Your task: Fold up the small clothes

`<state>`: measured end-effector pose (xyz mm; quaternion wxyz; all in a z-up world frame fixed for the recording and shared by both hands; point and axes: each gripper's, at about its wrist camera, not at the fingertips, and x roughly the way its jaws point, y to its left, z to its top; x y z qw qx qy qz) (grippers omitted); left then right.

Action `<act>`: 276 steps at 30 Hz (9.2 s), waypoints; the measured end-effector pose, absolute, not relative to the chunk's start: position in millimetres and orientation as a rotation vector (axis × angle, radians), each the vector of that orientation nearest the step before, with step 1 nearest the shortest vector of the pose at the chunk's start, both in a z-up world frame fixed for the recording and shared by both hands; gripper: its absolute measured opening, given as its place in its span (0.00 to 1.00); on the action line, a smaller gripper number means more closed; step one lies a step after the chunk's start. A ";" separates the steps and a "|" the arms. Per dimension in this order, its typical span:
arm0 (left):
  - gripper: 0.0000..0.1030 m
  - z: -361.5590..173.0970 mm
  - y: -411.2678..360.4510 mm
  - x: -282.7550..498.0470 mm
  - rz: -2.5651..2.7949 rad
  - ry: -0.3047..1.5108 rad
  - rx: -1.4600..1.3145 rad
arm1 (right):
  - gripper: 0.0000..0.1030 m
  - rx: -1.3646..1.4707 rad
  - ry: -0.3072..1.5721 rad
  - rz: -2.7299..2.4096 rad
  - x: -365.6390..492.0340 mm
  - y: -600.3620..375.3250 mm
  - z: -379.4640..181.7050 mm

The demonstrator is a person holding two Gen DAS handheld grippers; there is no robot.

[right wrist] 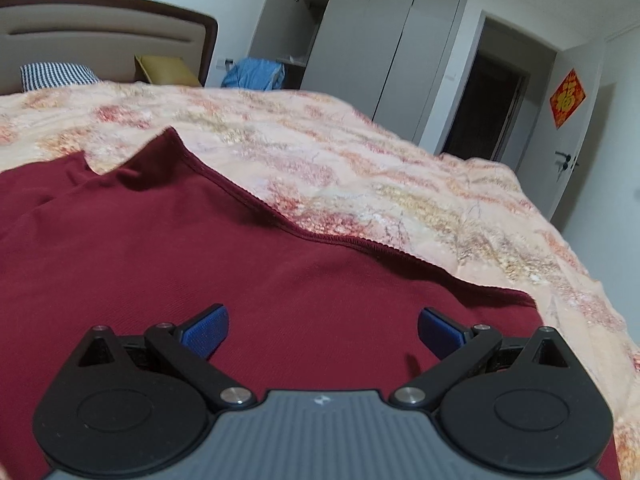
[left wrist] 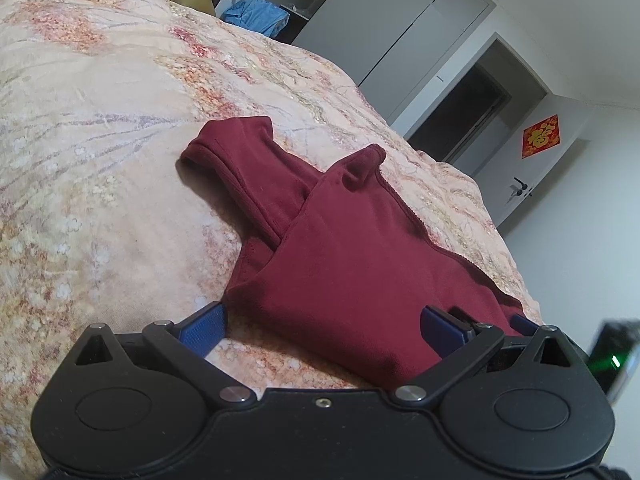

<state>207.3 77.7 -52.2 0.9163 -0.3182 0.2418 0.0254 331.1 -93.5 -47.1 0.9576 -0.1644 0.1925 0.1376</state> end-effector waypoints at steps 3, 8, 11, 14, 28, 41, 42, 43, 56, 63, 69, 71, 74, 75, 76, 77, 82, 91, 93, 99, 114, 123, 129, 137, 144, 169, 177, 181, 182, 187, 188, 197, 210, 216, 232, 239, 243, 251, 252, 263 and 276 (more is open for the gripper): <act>0.99 -52.2 75.5 208.5 0.060 0.501 -0.642 | 1.00 -0.324 0.361 0.282 306.6 -98.3 -47.1; 0.99 -52.1 72.9 209.6 0.071 0.506 -0.620 | 1.00 -0.282 0.342 0.282 271.3 -106.4 -51.0; 0.99 -51.8 71.6 209.4 0.075 0.510 -0.609 | 1.00 -0.241 0.340 0.254 254.0 -110.1 -54.3; 0.99 -52.4 70.5 208.7 0.071 0.510 -0.595 | 1.00 -0.214 0.330 0.249 240.8 -114.6 -60.3; 0.99 -53.5 55.6 205.7 0.105 0.515 -0.505 | 1.00 -0.124 0.295 0.270 230.7 -130.0 -85.1; 0.99 -52.7 51.0 203.3 0.108 0.514 -0.490 | 1.00 -0.125 0.282 0.266 228.8 -128.2 -87.2; 0.99 -51.8 49.7 202.4 0.100 0.513 -0.491 | 1.00 -0.125 0.282 0.266 228.8 -128.2 -87.3; 0.99 -51.1 48.4 201.0 0.082 0.509 -0.499 | 1.00 -0.125 0.282 0.266 228.9 -128.3 -87.3; 0.99 -51.8 60.1 225.6 0.015 0.487 -0.666 | 1.00 -0.127 0.278 0.264 227.8 -128.0 -87.5; 0.99 -56.4 73.6 258.8 0.042 0.447 -0.717 | 1.00 -0.126 0.277 0.265 226.3 -127.5 -87.5; 0.99 -59.9 82.3 269.8 0.079 0.390 -0.779 | 1.00 -0.125 0.275 0.266 226.0 -127.3 -87.4; 0.97 -60.9 81.0 268.3 0.093 0.368 -0.781 | 1.00 -0.125 0.275 0.266 226.1 -127.4 -87.5; 0.92 -62.4 80.2 264.6 0.125 0.326 -0.795 | 1.00 -0.125 0.275 0.266 226.1 -127.4 -87.5; 0.89 -63.1 81.2 264.0 0.134 0.317 -0.804 | 1.00 -0.125 0.275 0.266 226.1 -127.4 -87.5; 0.87 -63.7 82.7 263.6 0.143 0.307 -0.815 | 1.00 -0.124 0.274 0.266 225.9 -127.6 -87.1; 0.84 -64.2 83.8 262.9 0.149 0.297 -0.824 | 1.00 -0.125 0.273 0.266 225.5 -127.4 -86.9; 0.75 -66.3 87.7 262.5 0.171 0.291 -0.832 | 1.00 -0.124 0.273 0.267 225.6 -127.5 -87.0; 0.59 -68.0 91.4 259.6 0.192 0.296 -0.845 | 1.00 -0.124 0.273 0.267 225.8 -127.5 -87.3; 0.59 -67.4 92.5 260.0 0.187 0.294 -0.852 | 1.00 -0.124 0.273 0.268 225.7 -127.3 -87.2; 0.60 -65.0 96.0 277.5 0.181 0.310 -0.826 | 1.00 -0.124 0.273 0.268 225.7 -127.5 -87.4; 0.33 -66.9 100.7 285.0 0.223 0.322 -0.835 | 1.00 -0.123 0.272 0.269 225.8 -127.7 -87.9; 0.26 -54.9 100.3 286.2 0.225 0.343 -0.805 | 1.00 -0.063 0.321 0.321 230.9 -139.0 -76.9; 0.20 -31.1 83.7 292.0 0.219 0.337 -0.706 | 1.00 -0.055 0.313 0.269 214.0 -168.8 -53.5; 0.18 23.0 8.1 301.4 0.077 0.279 -0.436 | 1.00 -0.050 0.302 0.191 173.2 -231.1 -40.2; 0.17 35.4 -93.6 303.9 -0.172 0.333 -0.202 | 1.00 -0.003 0.312 0.076 150.3 -271.9 -45.3; 0.84 3.9 -129.3 280.8 -0.438 0.529 -0.234 | 1.00 0.106 0.401 -0.039 140.0 -314.2 -67.6; 0.99 24.4 -104.7 261.0 -0.373 0.472 -0.298 | 1.00 0.114 0.413 -0.041 138.5 -313.9 -66.9; 0.99 27.2 -79.9 254.0 -0.263 0.462 -0.344 | 1.00 0.121 0.402 -0.009 138.6 -311.0 -63.4; 0.99 26.7 -73.5 254.4 -0.233 0.463 -0.350 | 1.00 0.119 0.397 0.002 139.0 -309.6 -61.9; 0.99 14.4 -41.5 257.7 -0.076 0.505 -0.374 | 1.00 0.119 0.377 0.087 144.0 -301.2 -52.0; 0.99 11.0 -36.5 258.0 -0.063 0.514 -0.383 | 1.00 0.125 0.375 0.107 146.1 -299.5 -49.7; 0.99 -32.4 -23.5 252.6 -0.056 0.635 -0.388 | 1.00 0.236 0.383 0.236 178.9 -294.6 -28.4; 0.99 -37.6 -26.0 248.2 -0.068 0.623 -0.356 | 1.00 0.050 0.546 0.131 318.2 -241.4 -6.9; 0.99 -38.6 -24.9 246.8 -0.071 0.618 -0.359 | 1.00 -0.090 0.612 0.138 306.4 -219.1 -26.4; 0.99 -39.3 -25.7 240.8 -0.076 0.622 -0.347 | 1.00 -0.070 0.589 0.155 244.0 -226.2 -45.0; 0.99 -39.1 -25.0 239.5 -0.077 0.619 -0.354 | 1.00 -0.037 0.447 0.211 209.9 -241.0 -29.7; 0.99 -34.1 -20.6 228.4 -0.101 0.570 -0.382 | 1.00 0.040 0.427 0.312 215.7 -251.0 -19.2; 0.99 -24.2 -20.0 213.1 -0.135 0.501 -0.353 | 1.00 0.243 0.525 0.445 269.4 -268.6 -19.2; 0.99 -23.8 -21.0 212.7 -0.143 0.498 -0.348 | 1.00 0.266 0.539 0.442 276.4 -270.1 -21.9; 0.99 -17.6 -56.0 194.5 -0.240 0.430 -0.045 | 0.91 0.428 0.612 0.425 322.1 -280.8 -40.4; 0.95 -18.1 -107.7 191.3 -0.233 0.338 0.393 | 0.73 0.422 0.592 0.382 322.3 -278.5 -38.8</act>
